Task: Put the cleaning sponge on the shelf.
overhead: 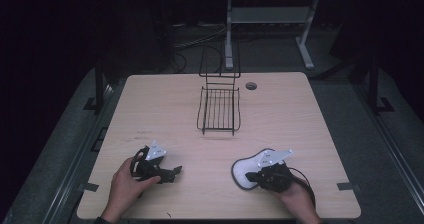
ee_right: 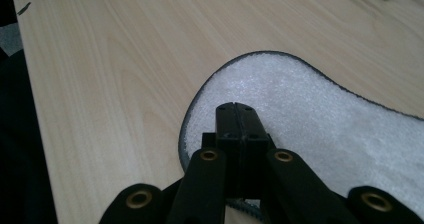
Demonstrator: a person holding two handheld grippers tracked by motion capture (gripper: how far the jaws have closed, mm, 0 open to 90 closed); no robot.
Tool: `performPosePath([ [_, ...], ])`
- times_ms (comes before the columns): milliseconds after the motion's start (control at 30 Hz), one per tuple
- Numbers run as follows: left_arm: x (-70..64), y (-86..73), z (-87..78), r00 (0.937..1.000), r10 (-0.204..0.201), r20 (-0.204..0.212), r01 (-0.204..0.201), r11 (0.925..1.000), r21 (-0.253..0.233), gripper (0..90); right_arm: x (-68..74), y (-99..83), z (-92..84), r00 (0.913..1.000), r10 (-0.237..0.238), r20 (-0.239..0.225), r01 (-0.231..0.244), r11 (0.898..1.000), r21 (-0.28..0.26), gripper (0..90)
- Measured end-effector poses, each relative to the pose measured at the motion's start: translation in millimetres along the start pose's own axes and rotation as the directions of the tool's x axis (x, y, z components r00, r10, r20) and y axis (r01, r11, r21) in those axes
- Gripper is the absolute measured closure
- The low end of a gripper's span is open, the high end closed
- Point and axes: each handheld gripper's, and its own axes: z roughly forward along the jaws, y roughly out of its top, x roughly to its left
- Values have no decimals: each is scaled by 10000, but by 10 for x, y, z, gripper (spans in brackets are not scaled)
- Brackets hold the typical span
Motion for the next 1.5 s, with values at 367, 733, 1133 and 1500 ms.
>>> performPosePath([
  [367,1,0,0,10000,7,0,-7,10000,4,124,-90,153,131,9997,-122,190,122,9999,37,898],
  [733,1,0,0,10000,10,-1,-10,10000,6,124,-340,405,320,9979,98,634,-105,9999,115,898],
  [1133,2,0,-2,10000,30,5,-30,10000,23,124,-466,420,164,9972,336,672,-313,9989,-359,830],
  [1500,1,0,-1,10000,15,7,-15,10000,11,124,-700,306,-114,9926,668,1015,-586,9949,-825,423],
])
